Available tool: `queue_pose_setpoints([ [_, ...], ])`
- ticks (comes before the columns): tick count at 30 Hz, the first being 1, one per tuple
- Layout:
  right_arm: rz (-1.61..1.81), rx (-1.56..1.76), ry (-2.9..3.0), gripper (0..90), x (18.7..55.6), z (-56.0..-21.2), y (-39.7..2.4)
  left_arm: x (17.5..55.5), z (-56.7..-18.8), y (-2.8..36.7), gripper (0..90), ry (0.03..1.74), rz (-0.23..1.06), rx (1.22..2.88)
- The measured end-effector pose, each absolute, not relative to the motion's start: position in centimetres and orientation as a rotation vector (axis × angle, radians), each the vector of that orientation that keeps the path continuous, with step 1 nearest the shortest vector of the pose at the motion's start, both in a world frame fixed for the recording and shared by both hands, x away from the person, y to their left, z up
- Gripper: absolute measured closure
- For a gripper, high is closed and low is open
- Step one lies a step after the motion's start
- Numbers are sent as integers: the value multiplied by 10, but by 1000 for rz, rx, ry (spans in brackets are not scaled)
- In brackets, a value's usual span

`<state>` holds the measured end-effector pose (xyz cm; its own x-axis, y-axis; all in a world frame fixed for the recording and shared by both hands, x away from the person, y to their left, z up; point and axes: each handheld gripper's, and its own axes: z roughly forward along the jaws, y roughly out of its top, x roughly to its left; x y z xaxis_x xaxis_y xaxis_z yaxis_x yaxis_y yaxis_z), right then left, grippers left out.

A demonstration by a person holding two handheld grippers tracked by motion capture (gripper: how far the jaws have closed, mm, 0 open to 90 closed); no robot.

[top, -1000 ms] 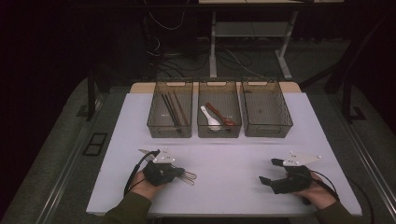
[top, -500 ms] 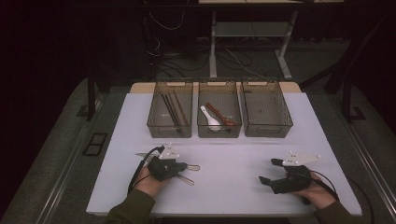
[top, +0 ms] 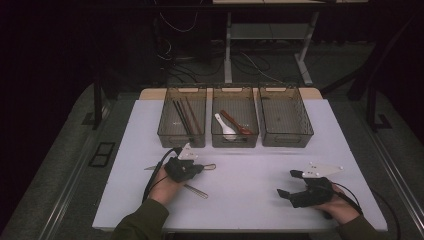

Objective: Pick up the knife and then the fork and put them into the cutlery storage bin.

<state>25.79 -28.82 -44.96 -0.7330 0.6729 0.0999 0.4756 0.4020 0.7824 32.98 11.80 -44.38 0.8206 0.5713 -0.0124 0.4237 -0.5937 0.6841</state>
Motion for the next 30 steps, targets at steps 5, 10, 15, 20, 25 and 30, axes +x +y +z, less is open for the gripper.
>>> queue_pose_setpoints([
  [5, 1236, 1019, 2427, 141, 258, -450, -289, 341, -444, 114, 889, 745, 281, 2296],
  [10, 1235, 1018, 2429, 141, 258, -450, -289, 353, -444, 111, 889, 767, 288, 2293],
  [15, 1234, 1019, 2429, 141, 258, -450, -290, 363, -444, 109, 889, 781, 293, 2285],
  [20, 1236, 1016, 2430, 141, 258, -450, -290, 367, -443, 109, 888, 777, 264, 2283],
  [25, 1236, 1020, 2431, 141, 258, -450, -290, 365, -429, 122, 748, 719, 234, 2262],
  [30, 1233, 1014, 2434, 141, 258, -450, -289, 367, -424, 149, 664, 686, 236, 2244],
])
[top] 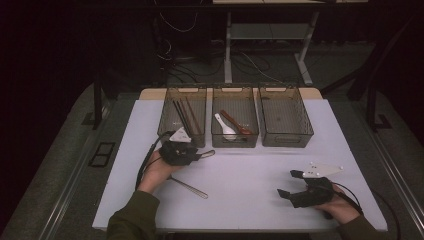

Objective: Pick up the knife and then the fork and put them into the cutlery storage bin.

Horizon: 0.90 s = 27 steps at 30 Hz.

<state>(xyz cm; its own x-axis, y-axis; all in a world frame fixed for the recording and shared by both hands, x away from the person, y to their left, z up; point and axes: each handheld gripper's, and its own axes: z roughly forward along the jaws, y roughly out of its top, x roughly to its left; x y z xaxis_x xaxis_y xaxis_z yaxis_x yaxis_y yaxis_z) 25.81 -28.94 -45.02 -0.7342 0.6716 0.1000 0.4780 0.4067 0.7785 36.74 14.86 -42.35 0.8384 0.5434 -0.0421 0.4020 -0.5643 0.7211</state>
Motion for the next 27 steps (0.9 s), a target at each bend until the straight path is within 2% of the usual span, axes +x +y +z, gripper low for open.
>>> queue_pose_setpoints([
  [3, 1231, 1018, 2437, 141, 259, -451, -289, 370, -425, 162, 644, 686, 239, 2251],
  [9, 1226, 1018, 2441, 141, 259, -451, -288, 374, -434, 175, 659, 678, 192, 2271],
  [16, 1226, 1016, 2445, 141, 259, -452, -288, 379, -439, 165, 710, 647, 165, 2327],
  [27, 1224, 1013, 2448, 141, 260, -453, -287, 380, -428, 152, 719, 626, 195, 2350],
])
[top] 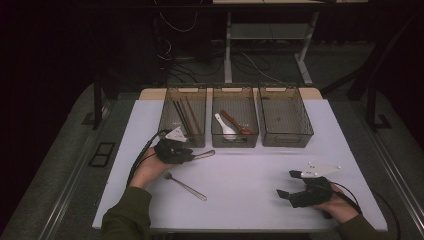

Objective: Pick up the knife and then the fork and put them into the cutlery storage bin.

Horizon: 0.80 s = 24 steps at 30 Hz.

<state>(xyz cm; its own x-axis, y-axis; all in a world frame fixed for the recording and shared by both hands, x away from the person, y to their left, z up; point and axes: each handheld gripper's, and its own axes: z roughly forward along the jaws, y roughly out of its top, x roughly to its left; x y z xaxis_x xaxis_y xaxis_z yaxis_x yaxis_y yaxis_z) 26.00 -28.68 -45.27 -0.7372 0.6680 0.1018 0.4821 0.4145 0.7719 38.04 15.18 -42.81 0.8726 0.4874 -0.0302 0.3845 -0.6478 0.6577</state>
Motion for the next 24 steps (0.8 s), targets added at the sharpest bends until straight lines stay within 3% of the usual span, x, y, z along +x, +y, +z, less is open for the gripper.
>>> queue_pose_setpoints([
  [24, 1223, 1003, 2458, 141, 260, -453, -286, 382, -438, 150, 773, 577, 113, 2422],
])
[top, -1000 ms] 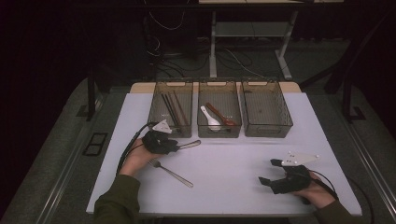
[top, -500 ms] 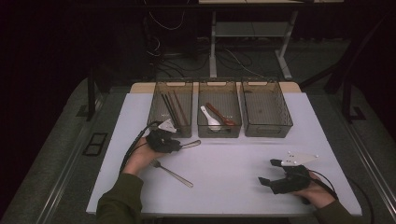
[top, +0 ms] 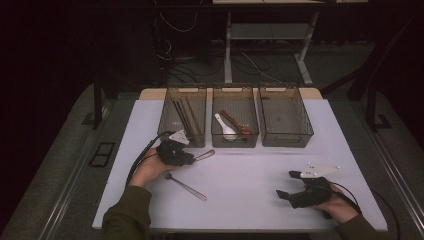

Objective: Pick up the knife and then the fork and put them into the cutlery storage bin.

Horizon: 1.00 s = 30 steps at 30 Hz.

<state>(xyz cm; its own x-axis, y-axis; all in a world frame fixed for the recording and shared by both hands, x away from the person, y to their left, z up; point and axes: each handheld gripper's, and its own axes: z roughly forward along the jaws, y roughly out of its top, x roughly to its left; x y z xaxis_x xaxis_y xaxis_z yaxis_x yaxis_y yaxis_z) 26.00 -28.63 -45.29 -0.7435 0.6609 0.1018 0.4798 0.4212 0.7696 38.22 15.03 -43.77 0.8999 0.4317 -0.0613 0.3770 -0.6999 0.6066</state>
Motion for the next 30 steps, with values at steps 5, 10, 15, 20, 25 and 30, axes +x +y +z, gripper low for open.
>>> queue_pose_setpoints([
  [5, 1223, 1004, 2459, 142, 260, -453, -286, 383, -438, 150, 784, 567, 108, 2424],
  [10, 1225, 1005, 2460, 142, 260, -453, -286, 381, -437, 149, 790, 548, 125, 2432],
  [15, 1230, 1008, 2457, 142, 260, -453, -287, 381, -436, 148, 791, 534, 133, 2449],
  [20, 1231, 1010, 2457, 142, 260, -453, -287, 382, -433, 150, 792, 536, 132, 2442],
  [25, 1238, 1012, 2457, 142, 261, -453, -287, 384, -423, 152, 791, 519, 132, 2431],
  [30, 1261, 1014, 2461, 144, 262, -452, -287, 386, -413, 146, 791, 493, 133, 2417],
])
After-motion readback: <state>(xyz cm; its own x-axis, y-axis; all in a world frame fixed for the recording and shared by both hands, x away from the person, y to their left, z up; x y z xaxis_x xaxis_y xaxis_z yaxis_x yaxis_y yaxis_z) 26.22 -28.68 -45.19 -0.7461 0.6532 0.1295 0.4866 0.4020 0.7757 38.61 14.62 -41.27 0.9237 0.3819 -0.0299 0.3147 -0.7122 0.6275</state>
